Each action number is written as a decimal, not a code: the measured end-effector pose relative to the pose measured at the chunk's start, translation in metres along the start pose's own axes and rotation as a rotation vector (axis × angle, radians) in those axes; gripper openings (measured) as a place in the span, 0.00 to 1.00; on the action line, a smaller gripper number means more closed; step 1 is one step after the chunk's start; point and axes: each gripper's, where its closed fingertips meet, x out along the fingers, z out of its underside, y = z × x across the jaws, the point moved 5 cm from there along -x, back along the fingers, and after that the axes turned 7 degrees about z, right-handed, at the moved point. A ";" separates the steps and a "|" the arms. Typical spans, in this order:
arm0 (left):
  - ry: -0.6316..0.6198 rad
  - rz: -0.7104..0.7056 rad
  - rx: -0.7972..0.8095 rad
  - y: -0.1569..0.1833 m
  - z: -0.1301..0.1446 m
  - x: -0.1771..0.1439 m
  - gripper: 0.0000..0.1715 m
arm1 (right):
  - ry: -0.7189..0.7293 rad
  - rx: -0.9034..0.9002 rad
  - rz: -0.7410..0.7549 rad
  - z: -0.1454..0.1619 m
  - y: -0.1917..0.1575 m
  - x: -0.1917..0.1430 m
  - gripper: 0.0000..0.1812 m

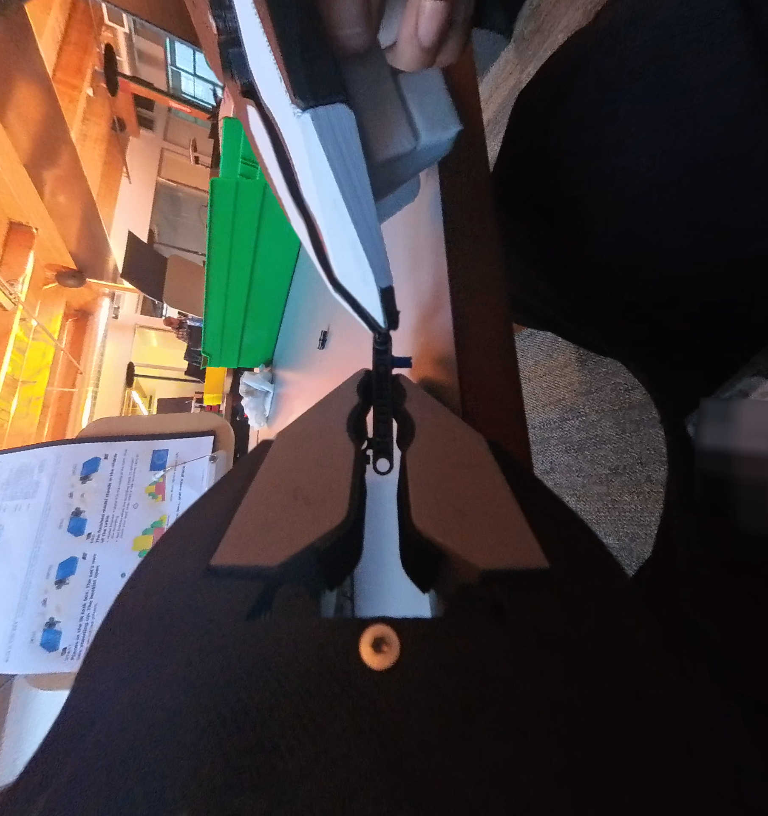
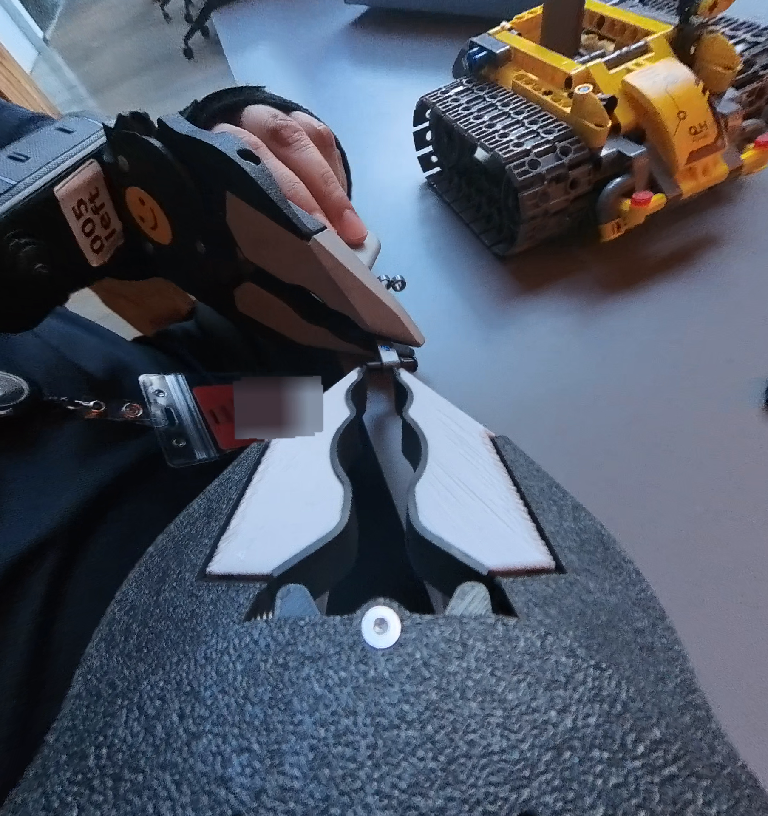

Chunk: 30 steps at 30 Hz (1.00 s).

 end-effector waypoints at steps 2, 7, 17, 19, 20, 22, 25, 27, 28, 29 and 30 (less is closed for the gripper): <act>-0.003 -0.004 0.008 0.001 -0.001 0.000 0.03 | -0.011 -0.006 0.007 0.001 0.002 -0.001 0.07; -0.003 -0.007 0.011 0.001 -0.001 0.000 0.02 | -0.003 -0.021 0.012 0.002 0.001 0.003 0.09; 0.015 0.022 0.005 0.003 -0.002 -0.001 0.02 | -0.047 -0.025 -0.055 0.000 0.002 0.006 0.08; 0.015 0.023 0.006 0.003 -0.002 -0.002 0.02 | -0.081 -0.041 -0.087 -0.002 0.004 0.007 0.07; 0.012 0.024 0.003 0.003 -0.002 -0.002 0.02 | -0.098 -0.052 -0.103 -0.003 0.005 0.007 0.07; 0.000 0.028 -0.009 0.003 0.000 -0.003 0.02 | -0.124 -0.024 -0.146 -0.004 0.008 0.011 0.07; -0.002 0.016 -0.002 0.003 0.000 -0.003 0.02 | -0.208 -0.003 -0.204 0.000 0.006 0.018 0.00; -0.015 0.016 -0.018 0.001 0.002 -0.002 0.02 | -0.228 -0.009 -0.195 -0.001 0.008 0.021 0.00; -0.014 0.011 -0.015 0.001 0.002 -0.001 0.02 | -0.234 0.028 -0.218 -0.002 0.009 0.020 0.00; 0.000 0.015 -0.012 0.002 0.001 -0.001 0.02 | -0.240 0.044 -0.238 -0.001 0.008 0.019 0.00; 0.008 0.020 -0.011 0.002 0.000 -0.001 0.02 | -0.241 0.039 -0.244 0.000 0.008 0.017 0.00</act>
